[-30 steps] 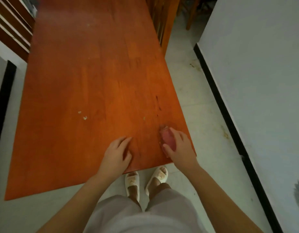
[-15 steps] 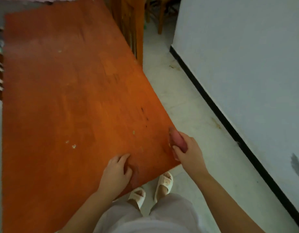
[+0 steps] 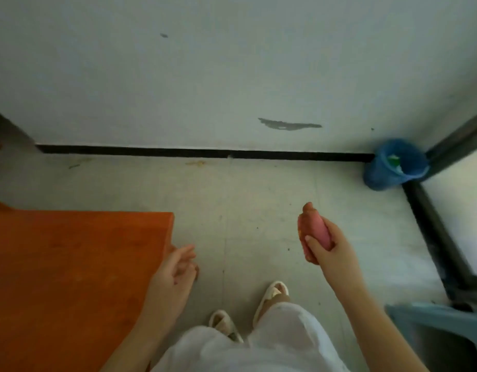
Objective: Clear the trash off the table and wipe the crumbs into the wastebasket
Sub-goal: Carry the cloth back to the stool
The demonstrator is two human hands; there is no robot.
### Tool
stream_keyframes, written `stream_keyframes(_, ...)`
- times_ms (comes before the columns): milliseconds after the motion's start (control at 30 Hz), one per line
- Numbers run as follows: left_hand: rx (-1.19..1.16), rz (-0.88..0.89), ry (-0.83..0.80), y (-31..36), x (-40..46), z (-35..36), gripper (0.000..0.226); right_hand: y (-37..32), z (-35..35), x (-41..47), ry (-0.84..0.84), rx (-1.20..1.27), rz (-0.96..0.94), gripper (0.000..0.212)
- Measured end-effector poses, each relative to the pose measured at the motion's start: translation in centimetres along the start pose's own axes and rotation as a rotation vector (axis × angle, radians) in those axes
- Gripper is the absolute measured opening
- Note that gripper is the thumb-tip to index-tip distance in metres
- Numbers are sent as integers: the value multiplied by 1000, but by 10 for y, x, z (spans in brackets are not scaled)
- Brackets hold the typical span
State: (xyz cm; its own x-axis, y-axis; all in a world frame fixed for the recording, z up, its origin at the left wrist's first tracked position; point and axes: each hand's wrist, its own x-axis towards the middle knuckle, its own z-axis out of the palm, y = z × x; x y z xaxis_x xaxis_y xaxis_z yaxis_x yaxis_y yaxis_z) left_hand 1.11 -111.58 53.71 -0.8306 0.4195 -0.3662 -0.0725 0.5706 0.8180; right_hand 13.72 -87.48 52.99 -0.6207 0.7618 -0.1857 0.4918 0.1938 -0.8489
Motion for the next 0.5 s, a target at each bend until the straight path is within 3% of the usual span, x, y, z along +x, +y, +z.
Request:
stream_keyframes(267,68,232,-443,91,6,143,41,92,-120,-76,451,202,283,44)
stream_keyframes(500,144,382,-745,165,-39,309,39,164,-236,-125,693,325,465,49)
